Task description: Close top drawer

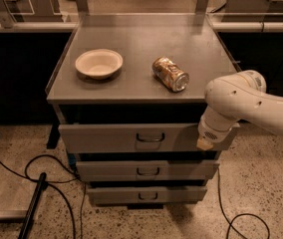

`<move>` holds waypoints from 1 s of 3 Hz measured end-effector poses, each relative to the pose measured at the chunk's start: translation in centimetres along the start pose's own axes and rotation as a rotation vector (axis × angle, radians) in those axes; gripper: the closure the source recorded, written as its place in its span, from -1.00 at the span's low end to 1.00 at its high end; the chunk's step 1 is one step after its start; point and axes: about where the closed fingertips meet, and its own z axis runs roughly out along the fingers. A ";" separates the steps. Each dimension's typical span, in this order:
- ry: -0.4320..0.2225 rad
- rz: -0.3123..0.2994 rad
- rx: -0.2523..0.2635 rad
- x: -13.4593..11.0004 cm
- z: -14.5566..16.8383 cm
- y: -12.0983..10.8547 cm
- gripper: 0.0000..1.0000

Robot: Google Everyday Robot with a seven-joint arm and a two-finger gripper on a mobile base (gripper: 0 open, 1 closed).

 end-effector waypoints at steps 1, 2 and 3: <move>0.000 0.000 0.002 0.0 0.0 -0.1 0.63; 0.000 0.000 0.002 0.0 0.0 -0.1 0.20; 0.000 0.000 0.002 0.0 0.0 -0.1 -0.30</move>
Offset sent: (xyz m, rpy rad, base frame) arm 0.0009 -0.0001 0.0003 -0.0012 -0.0017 -0.0008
